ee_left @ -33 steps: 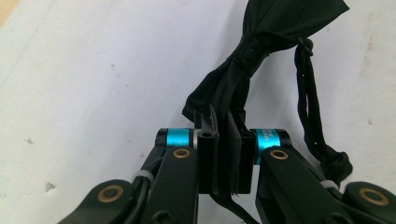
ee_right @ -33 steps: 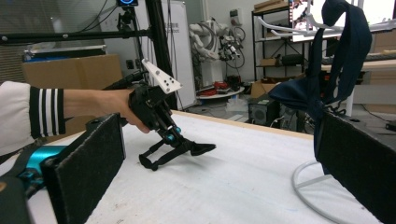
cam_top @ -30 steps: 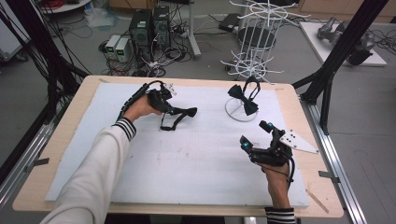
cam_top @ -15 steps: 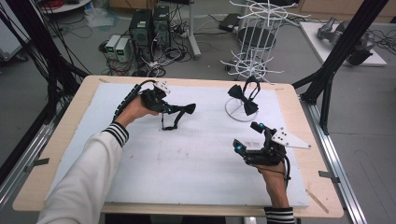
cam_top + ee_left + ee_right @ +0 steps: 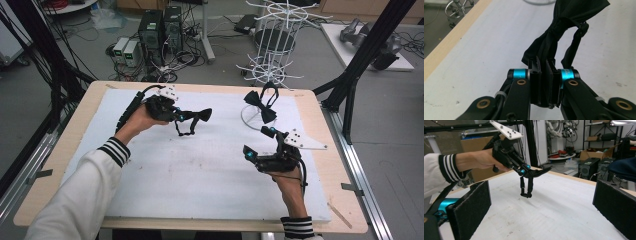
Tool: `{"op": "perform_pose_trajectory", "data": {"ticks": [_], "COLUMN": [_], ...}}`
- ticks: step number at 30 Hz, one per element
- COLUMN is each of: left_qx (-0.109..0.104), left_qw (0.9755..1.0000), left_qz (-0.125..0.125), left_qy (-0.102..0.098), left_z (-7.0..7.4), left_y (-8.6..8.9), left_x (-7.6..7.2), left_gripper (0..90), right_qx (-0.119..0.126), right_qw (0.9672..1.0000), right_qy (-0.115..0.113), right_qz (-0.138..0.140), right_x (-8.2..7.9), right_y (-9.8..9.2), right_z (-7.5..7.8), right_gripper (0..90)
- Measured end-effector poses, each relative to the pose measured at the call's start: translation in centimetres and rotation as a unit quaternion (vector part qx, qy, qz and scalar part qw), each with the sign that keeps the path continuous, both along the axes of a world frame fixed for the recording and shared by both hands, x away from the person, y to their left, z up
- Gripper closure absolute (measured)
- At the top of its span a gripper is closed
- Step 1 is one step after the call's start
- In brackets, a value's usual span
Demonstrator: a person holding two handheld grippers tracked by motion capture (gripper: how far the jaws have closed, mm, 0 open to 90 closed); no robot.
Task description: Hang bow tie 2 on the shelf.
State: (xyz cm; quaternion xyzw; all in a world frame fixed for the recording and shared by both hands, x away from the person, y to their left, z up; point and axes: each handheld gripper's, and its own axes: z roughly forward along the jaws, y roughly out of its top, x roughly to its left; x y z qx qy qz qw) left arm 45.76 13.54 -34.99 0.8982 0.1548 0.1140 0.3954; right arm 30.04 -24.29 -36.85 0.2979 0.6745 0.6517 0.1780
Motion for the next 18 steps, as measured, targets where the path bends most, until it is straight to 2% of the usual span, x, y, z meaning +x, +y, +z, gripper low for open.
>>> {"op": "perform_pose_trajectory", "data": {"ticks": [3,8,18], "left_qx": [-0.015,-0.015,-0.057], "left_qw": [0.9999,0.9998,0.9980], "left_qz": [-0.002,-0.007,-0.024], "left_qy": [-0.005,-0.013,-0.014], "left_z": [0.4,0.8,1.2], "left_y": [0.1,0.2,0.7], "left_x": [-1.0,-2.4,-4.9], "left_gripper": [83.9,83.9,83.8], "right_qx": [-0.006,-0.015,-0.037], "right_qw": [1.0000,0.9998,0.9989], "right_qy": [0.004,0.005,0.003], "right_qz": [0.006,0.008,0.028], "right_x": [0.3,0.5,0.9], "right_y": [0.4,1.1,2.6], "right_z": [0.4,1.0,2.0], "right_gripper": [0.9,1.1,1.7]}}
